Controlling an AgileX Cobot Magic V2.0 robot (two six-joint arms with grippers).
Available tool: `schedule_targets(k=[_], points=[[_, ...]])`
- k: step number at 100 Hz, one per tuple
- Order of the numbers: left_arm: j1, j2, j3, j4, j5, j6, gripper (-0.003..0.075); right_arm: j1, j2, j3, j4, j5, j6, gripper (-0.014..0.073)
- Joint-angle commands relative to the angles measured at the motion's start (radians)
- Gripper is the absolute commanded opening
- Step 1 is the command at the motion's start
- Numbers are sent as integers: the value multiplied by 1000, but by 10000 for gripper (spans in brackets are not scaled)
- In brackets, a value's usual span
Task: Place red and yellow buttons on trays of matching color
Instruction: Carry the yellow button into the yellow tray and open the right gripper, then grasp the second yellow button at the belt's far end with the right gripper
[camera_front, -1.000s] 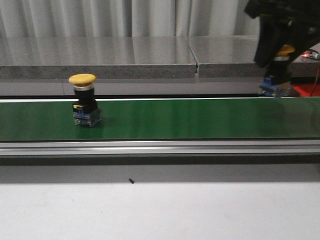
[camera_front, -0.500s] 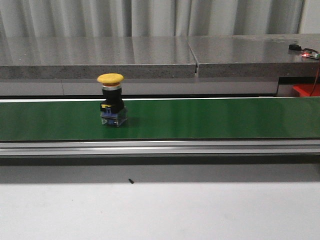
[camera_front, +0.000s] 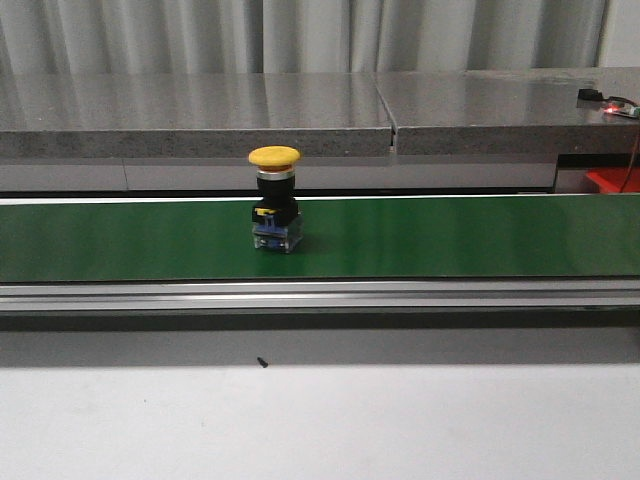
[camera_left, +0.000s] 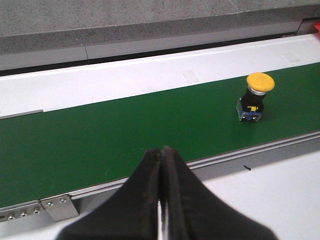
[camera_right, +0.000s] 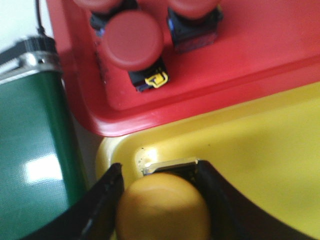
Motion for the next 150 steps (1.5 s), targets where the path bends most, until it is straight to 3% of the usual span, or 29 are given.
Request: schedule_targets(k=[1,16,35,45,67,96,122,150], points=[[-8,4,-26,-21,-64,-4,-20,-7,-3,-21,36,-52,-2,39],[-8,4,-26,-21,-64,-4,-20,-7,21,-19,63,-73,-2,106],[-8,4,-26,-21,-64,-4,-20,-7,21,-19,53,-85,-3,449],[-8,4,-26,-21,-64,-4,-20,-7,21,-19,52,-84,-3,532],[-8,4,-26,-21,-64,-4,-20,-7,-26,5,35,-100,-3,528],[-8,4,-26,-21,-64,-4,-20,28,-246,107,27,-146,-4,528],[-8,4,-26,-21,-64,-4,-20,145,-375,109,27,-7,-8,528],[-8,4,-26,-21,-64,-4,-20,349,-383,104,27,139,-17,528]])
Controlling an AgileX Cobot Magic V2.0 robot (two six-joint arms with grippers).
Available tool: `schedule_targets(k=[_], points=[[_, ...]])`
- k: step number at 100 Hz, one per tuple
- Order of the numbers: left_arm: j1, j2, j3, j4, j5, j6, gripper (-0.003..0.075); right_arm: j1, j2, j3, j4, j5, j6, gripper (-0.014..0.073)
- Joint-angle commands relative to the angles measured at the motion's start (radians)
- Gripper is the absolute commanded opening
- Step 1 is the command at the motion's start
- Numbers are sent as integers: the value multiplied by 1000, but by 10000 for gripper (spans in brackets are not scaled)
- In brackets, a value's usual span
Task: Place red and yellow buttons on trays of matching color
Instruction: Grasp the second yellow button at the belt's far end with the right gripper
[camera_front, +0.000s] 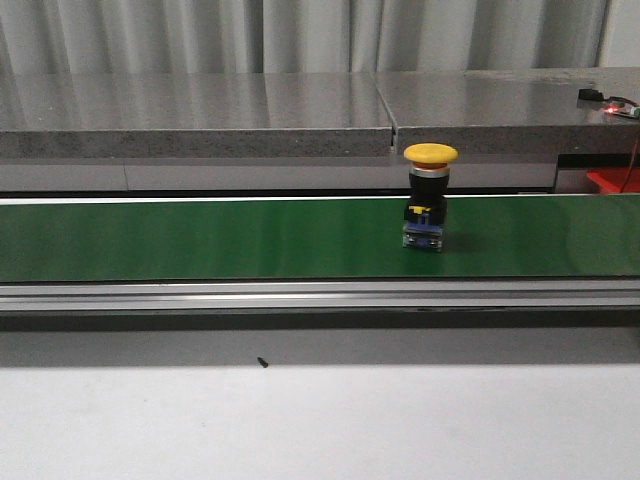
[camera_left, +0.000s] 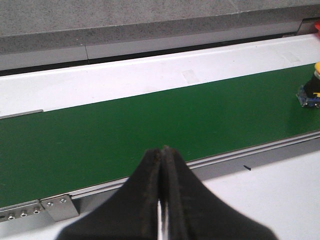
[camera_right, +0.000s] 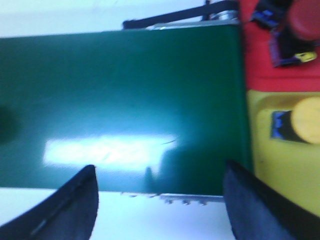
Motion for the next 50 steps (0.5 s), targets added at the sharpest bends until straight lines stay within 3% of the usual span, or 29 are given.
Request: schedule_targets(k=[1,31,50], points=[[-8,4,-26,-21,-64,-4,-20,60,-31,-27,2,1,-19,528],[-8,4,-26,-21,-64,-4,-20,216,24,-79,11,72,-146,524],[-8,4,-26,-21,-64,-4,-20,244,110,-130,107,56,-212,437]])
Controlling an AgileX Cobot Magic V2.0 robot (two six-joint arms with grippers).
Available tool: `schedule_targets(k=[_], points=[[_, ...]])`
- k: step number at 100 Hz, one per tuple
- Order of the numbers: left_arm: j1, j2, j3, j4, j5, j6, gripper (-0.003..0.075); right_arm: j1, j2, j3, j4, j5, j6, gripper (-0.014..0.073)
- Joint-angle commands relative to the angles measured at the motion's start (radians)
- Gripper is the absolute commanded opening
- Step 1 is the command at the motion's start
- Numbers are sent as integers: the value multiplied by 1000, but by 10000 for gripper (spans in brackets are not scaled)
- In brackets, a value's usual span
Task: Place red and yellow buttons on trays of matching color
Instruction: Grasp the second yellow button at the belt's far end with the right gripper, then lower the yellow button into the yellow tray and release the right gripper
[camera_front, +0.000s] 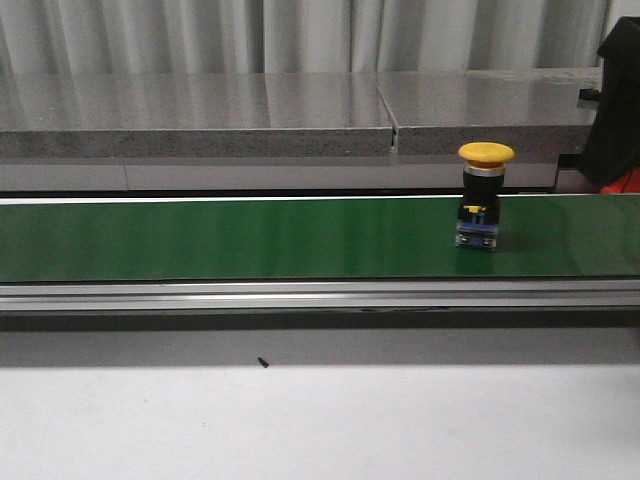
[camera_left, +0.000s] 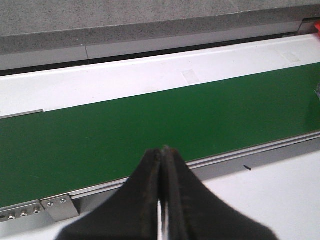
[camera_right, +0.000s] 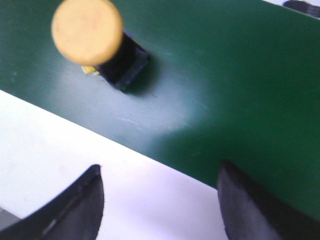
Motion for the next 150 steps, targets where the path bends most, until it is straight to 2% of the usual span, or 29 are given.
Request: schedule_targets(k=[1,46,53,67,75,82,94,118,150], points=[[-8,4,-26,-21,-64,-4,-20,8,12,-54,66,-42,-42,432],[-8,4,-26,-21,-64,-4,-20,11,154,-107,135,-228,-54,405],[-8,4,-26,-21,-64,-4,-20,11,167,-107,135,-242,-54,344],[-8,4,-26,-21,-64,-4,-20,11,175,-107,135,-246,-54,136],[-8,4,-26,-21,-64,-4,-20,11,170,-107,135,-244,-54,64],[-8,4,-26,-21,-64,-4,-20,10,156,-105,134,-233,-54,31],[-8,4,-26,-21,-64,-4,-20,-16,100,-69,133,-227,-54,29],[-8,4,-26,-21,-64,-4,-20,-173,-56,69,113,-253,-54,29],[-8,4,-26,-21,-64,-4,-20,-500,-163,149,85,-299,-53,29]])
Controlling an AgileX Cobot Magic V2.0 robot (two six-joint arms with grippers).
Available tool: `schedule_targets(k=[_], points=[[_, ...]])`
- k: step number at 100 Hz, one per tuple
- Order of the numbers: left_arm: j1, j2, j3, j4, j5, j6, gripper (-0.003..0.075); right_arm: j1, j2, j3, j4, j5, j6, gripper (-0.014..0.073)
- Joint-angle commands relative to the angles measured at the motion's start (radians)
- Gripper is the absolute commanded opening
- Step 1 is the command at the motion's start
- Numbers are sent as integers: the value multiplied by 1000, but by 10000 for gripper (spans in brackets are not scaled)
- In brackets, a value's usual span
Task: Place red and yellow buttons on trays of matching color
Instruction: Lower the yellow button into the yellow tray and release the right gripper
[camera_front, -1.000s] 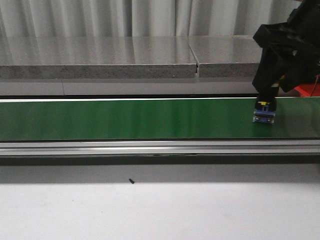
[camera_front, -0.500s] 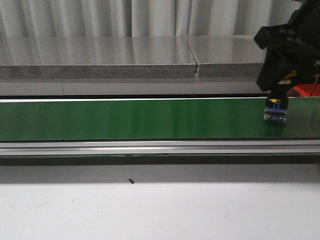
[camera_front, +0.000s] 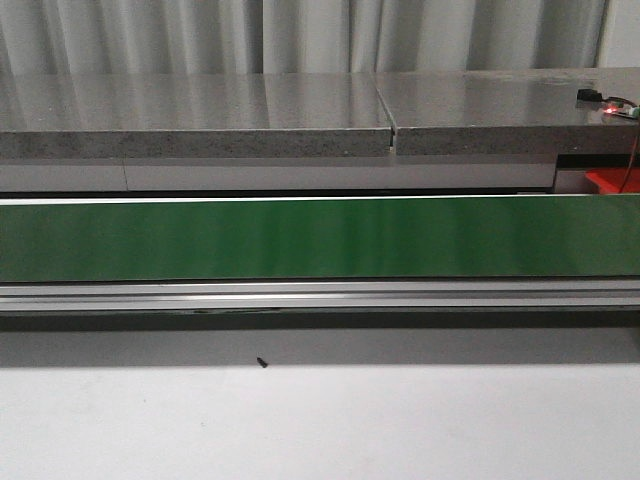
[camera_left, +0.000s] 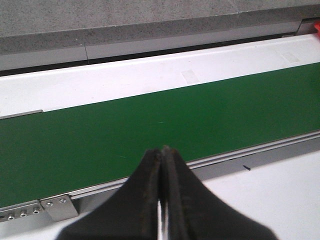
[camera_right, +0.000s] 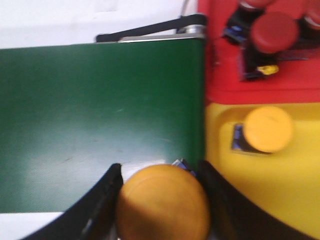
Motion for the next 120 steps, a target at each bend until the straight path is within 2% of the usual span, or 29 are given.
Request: schedule_targets(k=[1,13,30,77,106,113,120], points=[[-8,4,-26,-21,-64,-4,-20,-79,-34,-20,7,-62,-11,29],[-8,4,-26,-21,-64,-4,-20,-179,-31,-5,12,-109,-7,29],[-8,4,-26,-21,-64,-4,-20,-258,-16,35,13,-233,-7,29],[-8,4,-26,-21,-64,-4,-20,-262,257,32,45,-457,-8,29],[-8,4,-26,-21,-64,-4,-20,-262,343,28,59,-511,-8,29],[-8,4,-26,-21,-64,-4,-20,-262,352,25,59,-502,-8,60],[-8,4,-26,-21,-64,-4,-20,-262,353,25,59,-499,-8,157]])
